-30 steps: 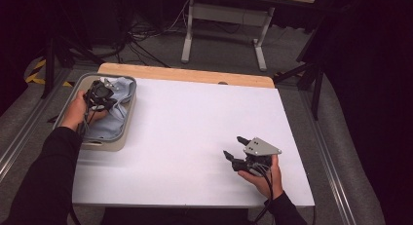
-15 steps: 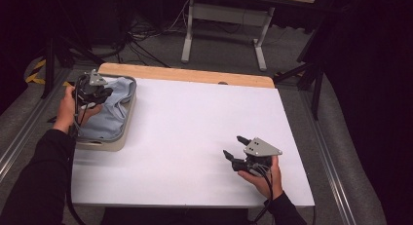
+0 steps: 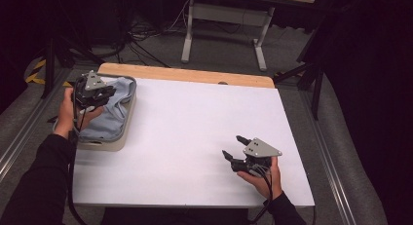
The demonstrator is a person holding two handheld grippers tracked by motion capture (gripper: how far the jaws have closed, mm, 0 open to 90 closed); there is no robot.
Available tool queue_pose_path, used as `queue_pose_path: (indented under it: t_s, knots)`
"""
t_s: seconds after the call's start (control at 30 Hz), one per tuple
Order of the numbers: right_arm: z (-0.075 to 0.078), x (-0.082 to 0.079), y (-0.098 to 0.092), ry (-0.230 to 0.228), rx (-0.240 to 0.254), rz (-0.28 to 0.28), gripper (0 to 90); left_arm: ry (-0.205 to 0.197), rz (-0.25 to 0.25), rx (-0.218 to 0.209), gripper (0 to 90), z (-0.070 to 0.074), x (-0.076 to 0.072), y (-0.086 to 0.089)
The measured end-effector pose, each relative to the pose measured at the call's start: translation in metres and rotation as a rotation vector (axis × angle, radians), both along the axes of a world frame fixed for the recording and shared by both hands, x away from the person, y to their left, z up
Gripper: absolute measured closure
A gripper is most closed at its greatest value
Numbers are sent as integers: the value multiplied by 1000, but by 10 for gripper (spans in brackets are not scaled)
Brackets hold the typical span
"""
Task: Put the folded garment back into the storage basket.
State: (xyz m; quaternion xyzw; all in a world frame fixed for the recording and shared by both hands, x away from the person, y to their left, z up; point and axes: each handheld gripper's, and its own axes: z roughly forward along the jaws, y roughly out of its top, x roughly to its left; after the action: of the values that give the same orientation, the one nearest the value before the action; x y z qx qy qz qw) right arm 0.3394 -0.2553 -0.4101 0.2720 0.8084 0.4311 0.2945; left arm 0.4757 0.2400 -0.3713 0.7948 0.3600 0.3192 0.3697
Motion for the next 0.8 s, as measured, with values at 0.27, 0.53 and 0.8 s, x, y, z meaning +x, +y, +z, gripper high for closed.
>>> queue_pose_path:
  t_s: [0.27,0.53,0.8]
  knots:
    - [0,0,1,-10,-2,1,295,-33,-21,-10,773,2,-7,-3]
    - [-1,0,3,-15,-11,4,286,-19,-7,-2,771,0,-1,-1]
    - [-4,1,5,-4,-26,8,286,104,5,71,894,-11,25,-1]
